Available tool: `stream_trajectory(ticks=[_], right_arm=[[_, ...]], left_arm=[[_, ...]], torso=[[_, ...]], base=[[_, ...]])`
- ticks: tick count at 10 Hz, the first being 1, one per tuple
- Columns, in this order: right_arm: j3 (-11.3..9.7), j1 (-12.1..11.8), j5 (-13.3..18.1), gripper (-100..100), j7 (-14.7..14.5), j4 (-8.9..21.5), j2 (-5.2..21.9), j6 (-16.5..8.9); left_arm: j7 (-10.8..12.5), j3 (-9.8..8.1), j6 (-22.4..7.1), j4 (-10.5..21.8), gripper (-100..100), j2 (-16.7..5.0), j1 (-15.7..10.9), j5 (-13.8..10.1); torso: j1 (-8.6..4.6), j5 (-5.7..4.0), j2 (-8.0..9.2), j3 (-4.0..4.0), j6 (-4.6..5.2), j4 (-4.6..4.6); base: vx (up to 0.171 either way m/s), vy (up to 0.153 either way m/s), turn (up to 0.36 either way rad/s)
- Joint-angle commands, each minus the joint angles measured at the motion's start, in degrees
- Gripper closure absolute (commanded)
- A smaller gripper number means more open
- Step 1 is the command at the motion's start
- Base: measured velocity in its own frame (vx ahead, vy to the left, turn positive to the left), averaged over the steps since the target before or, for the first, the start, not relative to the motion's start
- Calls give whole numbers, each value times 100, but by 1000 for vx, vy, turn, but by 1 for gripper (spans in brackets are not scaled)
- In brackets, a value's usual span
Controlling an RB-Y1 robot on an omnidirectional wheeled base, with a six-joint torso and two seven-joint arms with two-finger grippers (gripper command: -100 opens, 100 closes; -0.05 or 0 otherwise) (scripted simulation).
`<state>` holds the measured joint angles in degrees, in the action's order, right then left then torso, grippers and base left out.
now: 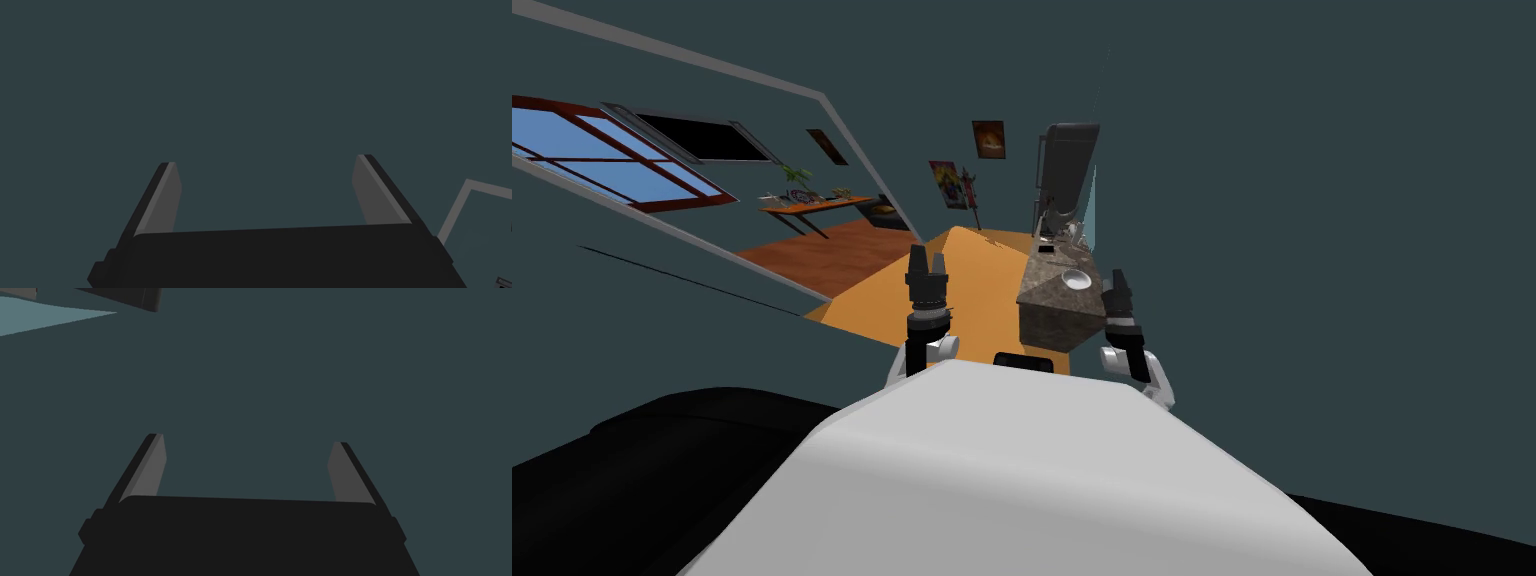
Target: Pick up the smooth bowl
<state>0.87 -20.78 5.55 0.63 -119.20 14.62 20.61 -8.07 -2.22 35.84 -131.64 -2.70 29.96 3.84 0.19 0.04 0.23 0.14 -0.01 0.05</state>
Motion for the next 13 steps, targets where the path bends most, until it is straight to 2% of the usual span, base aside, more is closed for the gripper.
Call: stream_trajectory(ticks=[1,2,3,4,5,6,7,8,9,10,11,12,13], right_arm=[[-14,116,170,-100,-214,286,286,5],[-14,116,170,-100,-214,294,393,5],[-23,198,290,-100,-353,510,599,12],[-23,198,290,-100,-353,510,657,12],[-36,279,418,-100,-496,735,879,22],[-36,279,418,-100,-496,735,928,22],[-52,357,552,-100,-641,967,1156,35],[-52,357,552,-100,-641,967,1205,35],[-71,432,692,-100,-788,1204,1428,51],[-71,432,692,-100,-788,1204,1486,51],[-93,503,836,-100,-935,1447,1721,70],[-93,503,836,-100,-935,1447,1772,70],[-119,569,985,-100,-1082,1693,1996,93]], left_arm=[[0,0,0,0,0,0,0,0],[0,0,0,0,0,0,0,0],[0,0,0,0,0,0,0,0],[0,0,0,0,0,0,0,0],[0,0,0,0,0,0,0,0],[0,0,0,0,0,0,0,0],[0,0,0,0,0,0,0,0],[0,0,0,0,0,0,0,0],[0,0,0,0,0,0,0,0],[0,0,0,0,0,0,0,0],[0,0,0,0,0,0,1,0],[0,0,0,0,0,0,0,0],[0,0,0,0,0,0,1,0]], torso=[[0,0,0,0,0,0],[5,1,4,2,0,1],[1,1,2,2,1,1],[3,1,0,0,0,0],[-2,0,-3,-1,1,0],[-1,0,-1,-1,0,0],[-5,0,-5,-2,1,0],[0,0,-6,-3,0,-1],[0,1,-7,-3,1,-1],[5,1,-6,-3,0,-1],[1,1,-9,-5,2,-1],[-3,0,-8,-4,0,-2],[-5,-1,-11,-6,1,-2]], base=[[-80,73,41],[-67,57,14],[-62,64,33],[-50,49,16],[-62,55,38],[-45,41,26],[-46,58,62],[-45,57,20],[-49,74,61],[-36,58,24],[-42,49,61],[-32,42,31],[-33,61,79]])
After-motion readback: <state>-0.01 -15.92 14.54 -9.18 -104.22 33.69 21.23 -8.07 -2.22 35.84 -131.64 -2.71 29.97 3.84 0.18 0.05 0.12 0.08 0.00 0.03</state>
